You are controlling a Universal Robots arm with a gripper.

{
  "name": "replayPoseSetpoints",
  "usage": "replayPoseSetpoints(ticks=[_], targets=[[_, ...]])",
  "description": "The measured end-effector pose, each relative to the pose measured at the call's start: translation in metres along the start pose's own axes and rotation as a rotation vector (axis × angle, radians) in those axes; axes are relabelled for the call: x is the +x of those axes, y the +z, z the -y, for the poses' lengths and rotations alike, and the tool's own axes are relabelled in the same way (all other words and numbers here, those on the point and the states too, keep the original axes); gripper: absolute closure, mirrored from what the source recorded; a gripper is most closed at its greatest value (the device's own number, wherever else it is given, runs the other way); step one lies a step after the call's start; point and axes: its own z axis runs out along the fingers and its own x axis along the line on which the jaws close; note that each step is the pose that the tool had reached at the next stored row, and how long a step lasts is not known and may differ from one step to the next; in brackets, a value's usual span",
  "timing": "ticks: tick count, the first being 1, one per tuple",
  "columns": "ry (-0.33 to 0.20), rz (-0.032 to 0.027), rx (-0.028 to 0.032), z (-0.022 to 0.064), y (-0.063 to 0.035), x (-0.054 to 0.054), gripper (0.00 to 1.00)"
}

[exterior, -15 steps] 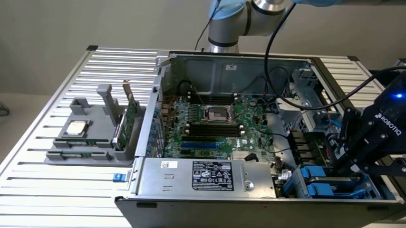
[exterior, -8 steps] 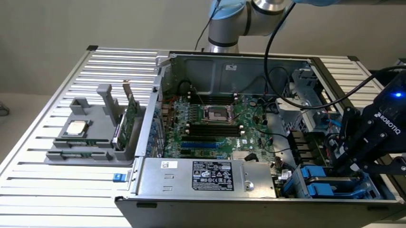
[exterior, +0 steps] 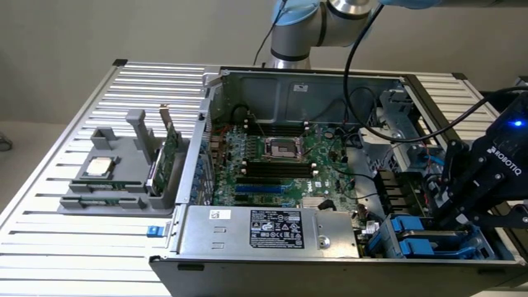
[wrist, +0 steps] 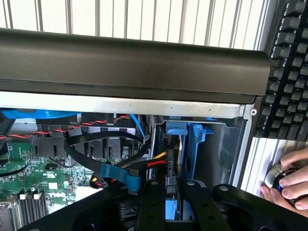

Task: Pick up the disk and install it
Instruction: 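Insert the first disk wire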

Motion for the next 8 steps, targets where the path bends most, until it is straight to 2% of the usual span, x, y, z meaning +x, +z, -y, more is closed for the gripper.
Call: replayPoseSetpoints(ticks=[4,8], targets=[[0.005,-0.0004,0.0007,0.0,0.0,0.0003,0.8],[0.021,-0.0035,0.0025,-0.0001,0.0,0.0011,0.8]])
